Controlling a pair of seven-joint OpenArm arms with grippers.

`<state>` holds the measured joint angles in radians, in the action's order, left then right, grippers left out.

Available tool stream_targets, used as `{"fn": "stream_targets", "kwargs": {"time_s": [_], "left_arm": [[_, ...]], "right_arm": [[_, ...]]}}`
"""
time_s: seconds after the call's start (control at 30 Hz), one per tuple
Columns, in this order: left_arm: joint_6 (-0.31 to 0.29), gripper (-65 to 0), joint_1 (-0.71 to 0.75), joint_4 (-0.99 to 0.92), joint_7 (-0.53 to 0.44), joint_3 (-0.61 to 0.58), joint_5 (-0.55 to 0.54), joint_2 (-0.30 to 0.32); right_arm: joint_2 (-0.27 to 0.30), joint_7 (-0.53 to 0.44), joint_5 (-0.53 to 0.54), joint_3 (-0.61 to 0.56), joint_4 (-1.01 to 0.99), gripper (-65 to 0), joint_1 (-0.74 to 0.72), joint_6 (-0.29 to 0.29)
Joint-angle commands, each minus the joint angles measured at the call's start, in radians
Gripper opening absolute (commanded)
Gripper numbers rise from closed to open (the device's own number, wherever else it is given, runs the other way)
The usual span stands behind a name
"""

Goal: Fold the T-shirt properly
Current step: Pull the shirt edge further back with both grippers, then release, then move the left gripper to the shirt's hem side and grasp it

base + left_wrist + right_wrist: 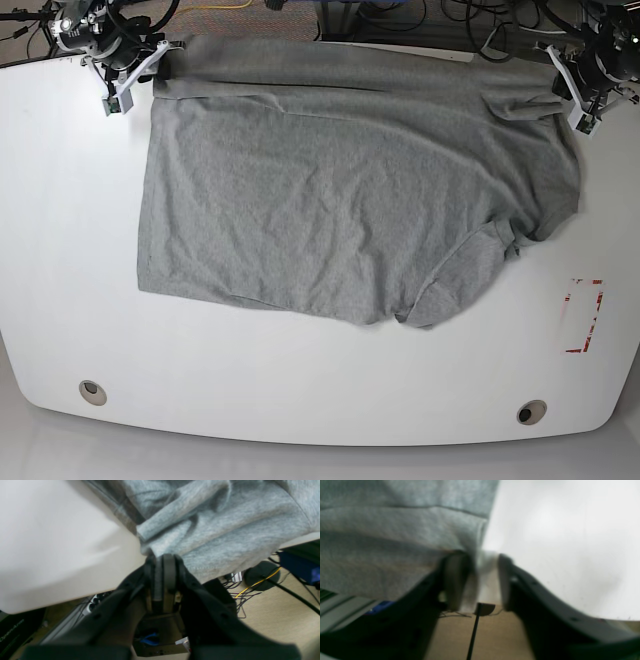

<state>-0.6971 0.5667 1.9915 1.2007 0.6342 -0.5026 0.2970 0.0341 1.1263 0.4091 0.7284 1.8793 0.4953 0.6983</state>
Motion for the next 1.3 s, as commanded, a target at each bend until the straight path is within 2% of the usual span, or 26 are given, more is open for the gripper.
{"fn": "stream_targets", "kwargs": {"time_s": [0.0,0.1,0.33,0.63,0.73,0.87,1.1,1.2,1.27], "left_arm": [[-0.001,-61.0,0.003,0.012,-0.005,0.006,0.0,0.014],[-0.001,-61.0,0.003,0.012,-0.005,0.006,0.002,0.014],[-0.001,-60.8,0.003,0.012,-0.005,0.006,0.002,0.014],[-0.001,-59.9,0.003,0.012,-0.005,0.005,-0.003,0.015],[-0.001,-55.4,0.002,0.012,-0.005,0.005,-0.003,0.015],[-0.001,-43.6,-0.015,0.012,-0.005,0.006,-0.003,0.014],[-0.001,-31.2,-0.02,0.013,-0.005,0.008,-0.003,0.012],[-0.001,-28.1,-0.04,0.013,-0.005,0.013,-0.005,0.012],[-0.001,-28.2,-0.055,0.013,-0.005,0.014,-0.005,0.014]], "right_arm": [[0.007,0.005,-0.005,0.004,0.033,-30.1,0.01,0.0],[0.003,0.008,0.0,0.006,0.058,-23.6,0.015,0.0],[-0.012,0.007,0.081,0.006,0.065,-23.5,0.049,0.0],[-0.006,0.004,0.086,0.007,0.102,-23.5,0.032,0.0],[0.005,0.004,0.087,0.009,0.125,-23.5,0.032,0.0],[0.013,-0.001,0.095,0.006,0.125,-23.5,0.021,0.0],[0.008,0.002,0.095,-0.028,0.128,-23.9,-0.048,0.0],[0.007,0.002,0.095,-0.059,0.128,-28.9,-0.071,0.0],[0.007,0.002,0.095,-0.091,0.127,-34.7,-0.086,0.0]]}}
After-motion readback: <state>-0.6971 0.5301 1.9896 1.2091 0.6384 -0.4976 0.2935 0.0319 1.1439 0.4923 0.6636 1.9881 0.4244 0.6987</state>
